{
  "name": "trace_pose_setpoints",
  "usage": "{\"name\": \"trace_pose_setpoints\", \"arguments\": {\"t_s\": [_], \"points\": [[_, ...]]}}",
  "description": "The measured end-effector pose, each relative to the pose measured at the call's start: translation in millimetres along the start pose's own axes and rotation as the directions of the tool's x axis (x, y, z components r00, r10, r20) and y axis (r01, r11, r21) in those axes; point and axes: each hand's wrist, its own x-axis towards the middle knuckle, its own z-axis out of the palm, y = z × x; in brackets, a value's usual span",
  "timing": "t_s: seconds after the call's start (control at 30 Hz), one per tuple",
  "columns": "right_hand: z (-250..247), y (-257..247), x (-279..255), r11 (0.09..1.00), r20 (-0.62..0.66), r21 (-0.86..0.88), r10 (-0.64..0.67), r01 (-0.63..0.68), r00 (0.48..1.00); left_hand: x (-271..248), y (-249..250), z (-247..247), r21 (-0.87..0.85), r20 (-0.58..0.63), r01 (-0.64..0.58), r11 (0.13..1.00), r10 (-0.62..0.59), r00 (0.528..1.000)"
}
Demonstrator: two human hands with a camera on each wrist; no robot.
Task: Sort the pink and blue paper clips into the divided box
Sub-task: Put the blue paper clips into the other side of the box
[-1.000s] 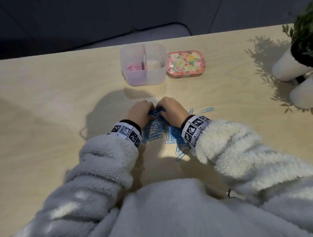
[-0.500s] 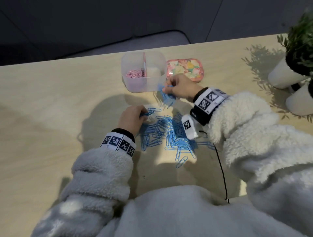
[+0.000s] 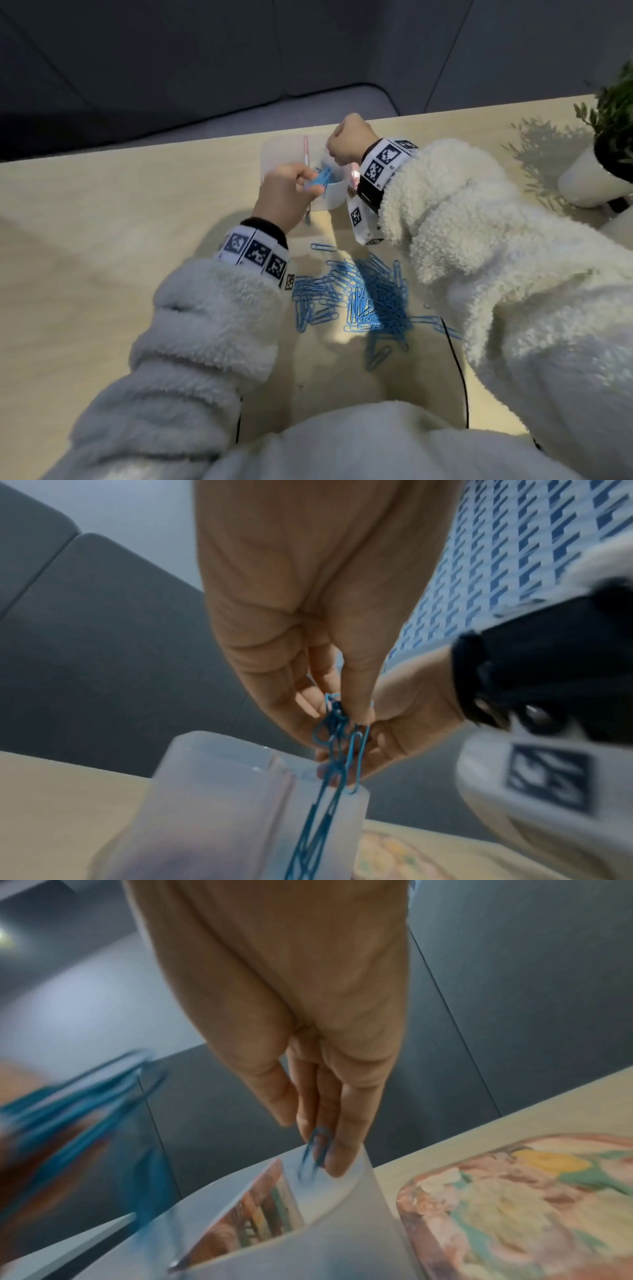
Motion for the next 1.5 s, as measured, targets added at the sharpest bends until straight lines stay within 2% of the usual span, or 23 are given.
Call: {"name": "trace_pose_setpoints", "arguments": {"t_s": [0.17, 0.23, 0.3, 0.4, 0.5, 0.6, 0.67, 0.73, 0.77, 0.83, 0.9, 1.0, 1.07, 1.13, 1.23, 1.3, 1.37, 1.43, 1.5], "points": [[-15.1, 23.8, -26.0, 0.975, -0.166, 0.208, -0.036, 0.071, 0.986, 44.3, 27.5, 10.0, -0.143, -0.129, -0.022, 0.989, 0.003, 0.992], [-19.6, 38.8, -44.3, 0.949, -0.205, 0.305, -0.020, 0.084, 0.979, 57.7, 27.5, 17.4, -0.143, -0.162, -0.001, 0.990, -0.022, 0.987], [-20.5, 57.5, -60.1, 0.925, -0.209, 0.370, -0.008, 0.087, 0.978, 66.5, 20.7, 24.5, -0.082, -0.172, 0.036, 0.996, -0.050, 0.984], [-20.8, 92.1, -82.7, 0.918, -0.147, 0.394, 0.013, 0.047, 0.989, 70.2, 10.2, 31.5, 0.143, -0.102, 0.047, 0.989, -0.033, 0.994], [-23.4, 131.5, -99.6, 0.953, -0.117, 0.302, 0.052, -0.014, 0.992, 67.5, 9.9, 32.4, 0.385, 0.016, -0.048, 0.922, 0.045, 0.999], [-31.3, 166.6, -119.2, 0.992, -0.131, 0.093, 0.091, -0.079, 0.987, 62.1, 14.4, 27.1, 0.448, 0.073, -0.120, 0.886, 0.098, 0.992], [-37.0, 186.5, -137.8, 0.984, -0.143, -0.102, 0.133, -0.148, 0.981, 53.5, 16.0, 21.6, 0.390, 0.045, -0.179, 0.903, 0.175, 0.984], [-41.7, 201.9, -161.8, 0.946, -0.108, -0.233, 0.204, -0.225, 0.973, 37.7, 12.8, 19.1, 0.228, -0.006, -0.258, 0.939, 0.267, 0.964], [-43.3, 208.8, -173.0, 0.928, -0.077, -0.263, 0.253, -0.264, 0.964, 28.4, 8.9, 19.1, 0.158, 0.012, -0.271, 0.950, 0.273, 0.962], [-39.8, 221.5, -196.3, 0.906, -0.011, -0.253, 0.348, -0.340, 0.937, 7.6, -8.3, 22.4, 0.189, 0.195, -0.250, 0.950, 0.213, 0.957], [-27.0, 228.8, -214.5, 0.915, 0.021, -0.198, 0.362, -0.351, 0.932, -10.9, -32.0, 28.1, 0.371, 0.338, -0.249, 0.895, 0.120, 0.933], [-0.6, 225.0, -225.5, 0.963, -0.026, -0.116, 0.241, -0.242, 0.970, -32.8, -61.2, 39.5, 0.476, 0.348, -0.194, 0.858, 0.018, 0.937], [12.4, 214.1, -221.2, 0.986, -0.079, -0.080, 0.143, -0.149, 0.987, -44.9, -64.1, 51.5, 0.505, 0.350, -0.223, 0.834, 0.038, 0.936], [20.4, 198.6, -212.3, 0.993, -0.067, -0.077, 0.080, -0.085, 0.995, -54.7, -61.5, 62.4, 0.521, 0.379, -0.283, 0.805, 0.079, 0.922], [17.3, 187.4, -199.6, 0.998, 0.012, 0.027, 0.053, -0.054, 0.999, -66.1, -59.2, 68.2, 0.539, 0.444, -0.345, 0.769, 0.088, 0.891], [1.9, 195.0, -189.7, 0.994, -0.114, 0.068, 0.098, -0.090, 0.989, -67.6, -61.6, 63.4, 0.515, 0.434, -0.344, 0.785, 0.108, 0.895], [-15.3, 207.8, -181.6, 0.984, -0.212, -0.019, 0.169, -0.176, 0.963, -68.1, -59.1, 56.0, 0.471, 0.441, -0.317, 0.823, 0.091, 0.893], [-19.8, 213.9, -176.3, 0.969, -0.158, -0.145, 0.177, -0.200, 0.972, -68.0, -52.2, 53.6, 0.476, 0.531, -0.312, 0.823, 0.014, 0.848], [-9.3, 207.9, -173.1, 0.972, -0.066, -0.197, 0.116, -0.127, 0.991, -68.0, -44.7, 57.8, 0.522, 0.606, -0.353, 0.776, -0.047, 0.794]]}}
